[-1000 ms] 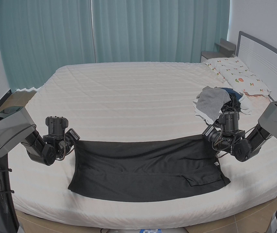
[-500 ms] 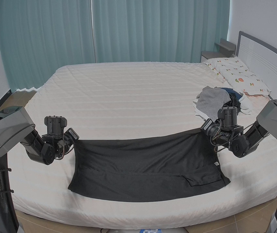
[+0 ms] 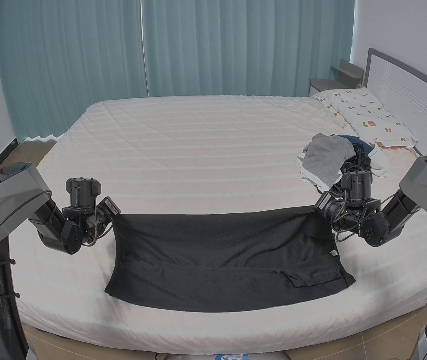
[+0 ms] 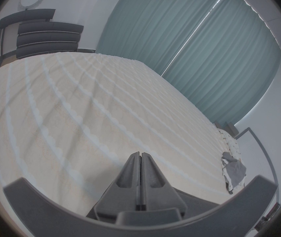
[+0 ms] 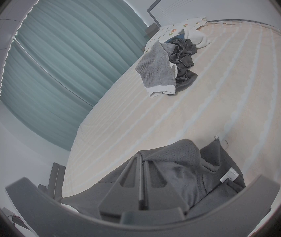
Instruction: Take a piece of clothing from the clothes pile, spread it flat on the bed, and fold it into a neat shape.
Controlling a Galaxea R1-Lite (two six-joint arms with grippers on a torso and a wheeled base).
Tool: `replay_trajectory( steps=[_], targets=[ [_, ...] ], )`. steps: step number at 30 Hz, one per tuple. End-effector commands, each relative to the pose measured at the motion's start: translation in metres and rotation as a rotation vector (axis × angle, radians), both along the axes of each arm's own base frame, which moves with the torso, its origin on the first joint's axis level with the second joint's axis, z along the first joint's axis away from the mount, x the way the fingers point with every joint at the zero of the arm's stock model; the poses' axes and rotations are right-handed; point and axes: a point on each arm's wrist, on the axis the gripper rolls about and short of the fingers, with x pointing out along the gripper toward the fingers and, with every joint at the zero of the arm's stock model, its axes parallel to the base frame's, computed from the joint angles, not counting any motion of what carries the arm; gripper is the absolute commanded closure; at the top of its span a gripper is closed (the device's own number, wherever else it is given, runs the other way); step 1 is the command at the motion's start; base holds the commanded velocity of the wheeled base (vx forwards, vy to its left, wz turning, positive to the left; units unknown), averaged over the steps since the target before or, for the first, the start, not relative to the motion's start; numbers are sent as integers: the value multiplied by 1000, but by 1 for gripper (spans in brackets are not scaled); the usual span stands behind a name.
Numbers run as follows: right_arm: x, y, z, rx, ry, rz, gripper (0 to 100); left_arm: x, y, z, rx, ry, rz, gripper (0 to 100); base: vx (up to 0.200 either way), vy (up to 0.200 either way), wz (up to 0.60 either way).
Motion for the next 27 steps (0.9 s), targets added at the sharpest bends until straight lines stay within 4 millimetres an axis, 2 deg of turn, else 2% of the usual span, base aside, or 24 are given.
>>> replay_trajectory(
  steps=[1, 13, 15, 20, 27],
  targets=[
    [-4, -5, -3, -5, 17, -5, 100, -4, 1, -5, 13, 23, -6, 100, 0, 0, 0],
    [-35, -13, -13, -40, 99, 65, 100, -24, 0, -22, 64, 104, -44, 100, 0, 0, 0],
    [-45, -15, -22, -68, 138, 102, 100, -35, -2, -29, 84, 119, -64, 100, 0, 0, 0],
    [-55, -15, -33, -74, 192, 128, 100, -47, -8, -41, 128, 147, -112, 100, 0, 0, 0],
    [-67, -16, -51, -114, 264, 161, 100, -56, -11, -50, 138, 185, -129, 100, 0, 0, 0]
  ],
)
